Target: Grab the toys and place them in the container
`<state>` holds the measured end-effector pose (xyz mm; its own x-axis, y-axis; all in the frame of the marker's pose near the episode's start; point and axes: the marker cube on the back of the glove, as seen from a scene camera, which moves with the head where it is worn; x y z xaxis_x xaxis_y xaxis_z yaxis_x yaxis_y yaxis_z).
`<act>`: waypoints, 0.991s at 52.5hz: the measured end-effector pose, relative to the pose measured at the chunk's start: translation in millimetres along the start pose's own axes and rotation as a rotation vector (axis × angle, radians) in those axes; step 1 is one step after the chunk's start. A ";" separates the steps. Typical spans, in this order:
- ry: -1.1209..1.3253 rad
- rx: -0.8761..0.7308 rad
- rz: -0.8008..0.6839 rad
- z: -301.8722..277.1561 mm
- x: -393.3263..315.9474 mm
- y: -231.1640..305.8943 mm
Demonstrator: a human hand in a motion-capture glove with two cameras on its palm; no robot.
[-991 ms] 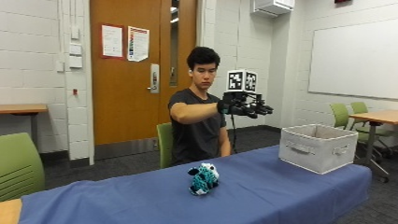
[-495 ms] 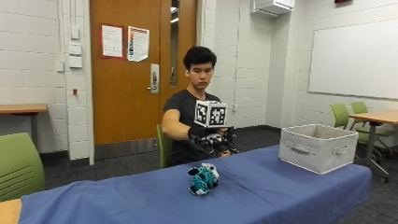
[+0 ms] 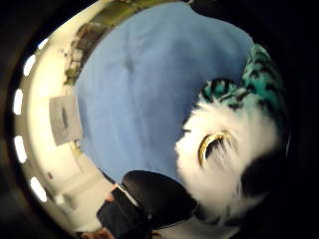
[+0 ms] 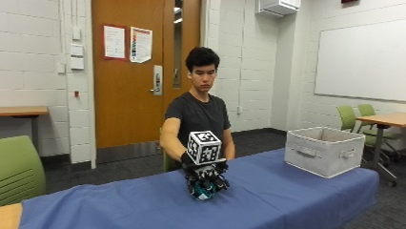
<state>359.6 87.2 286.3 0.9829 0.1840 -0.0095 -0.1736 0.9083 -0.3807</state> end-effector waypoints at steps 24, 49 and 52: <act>-0.025 -0.021 -0.010 17.9 18.4 20.4; -0.009 0.105 -0.014 -2.5 14.5 24.8; -0.023 0.091 -0.007 -4.4 15.2 23.2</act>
<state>370.8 109.4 273.2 0.9826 0.1851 0.0141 -0.1728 0.9398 -0.2947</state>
